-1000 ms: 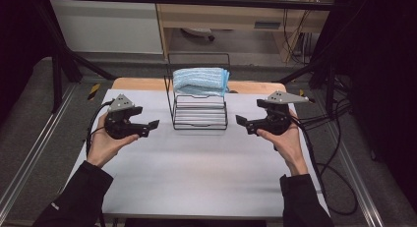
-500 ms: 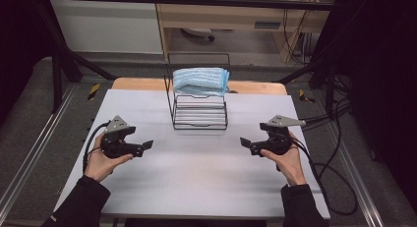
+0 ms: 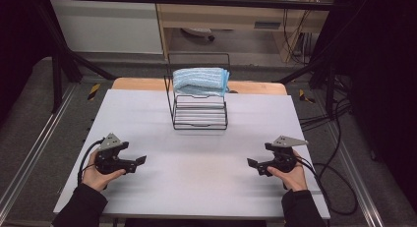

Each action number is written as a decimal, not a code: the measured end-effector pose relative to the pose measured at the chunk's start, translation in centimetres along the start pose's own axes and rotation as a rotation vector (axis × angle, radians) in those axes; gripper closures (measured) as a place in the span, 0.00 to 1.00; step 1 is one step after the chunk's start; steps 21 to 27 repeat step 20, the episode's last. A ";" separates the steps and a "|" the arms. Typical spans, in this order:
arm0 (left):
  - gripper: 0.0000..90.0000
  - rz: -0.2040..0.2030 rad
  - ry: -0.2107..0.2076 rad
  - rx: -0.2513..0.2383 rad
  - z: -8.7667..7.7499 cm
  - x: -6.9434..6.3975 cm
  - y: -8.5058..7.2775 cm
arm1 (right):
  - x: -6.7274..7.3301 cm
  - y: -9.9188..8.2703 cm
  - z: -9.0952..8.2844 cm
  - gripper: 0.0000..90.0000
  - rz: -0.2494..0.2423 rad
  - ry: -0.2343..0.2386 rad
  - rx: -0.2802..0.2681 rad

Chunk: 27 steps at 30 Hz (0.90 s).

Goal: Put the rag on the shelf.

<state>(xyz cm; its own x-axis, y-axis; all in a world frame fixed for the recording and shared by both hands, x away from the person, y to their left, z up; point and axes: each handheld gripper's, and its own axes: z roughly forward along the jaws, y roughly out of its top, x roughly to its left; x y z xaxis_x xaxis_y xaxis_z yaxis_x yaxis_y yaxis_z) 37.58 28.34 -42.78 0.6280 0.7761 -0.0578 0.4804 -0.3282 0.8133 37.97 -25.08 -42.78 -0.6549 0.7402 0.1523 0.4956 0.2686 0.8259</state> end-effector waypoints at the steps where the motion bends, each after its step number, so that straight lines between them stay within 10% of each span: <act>1: 0.10 0.003 -0.002 0.002 -0.1 0.1 -0.3 | -0.1 -0.4 -0.2 0.01 0.001 0.000 0.003; 27: 0.10 -0.011 -0.008 0.020 -0.2 0.3 -2.5 | -1.1 -3.0 -1.3 0.01 0.031 -0.001 0.032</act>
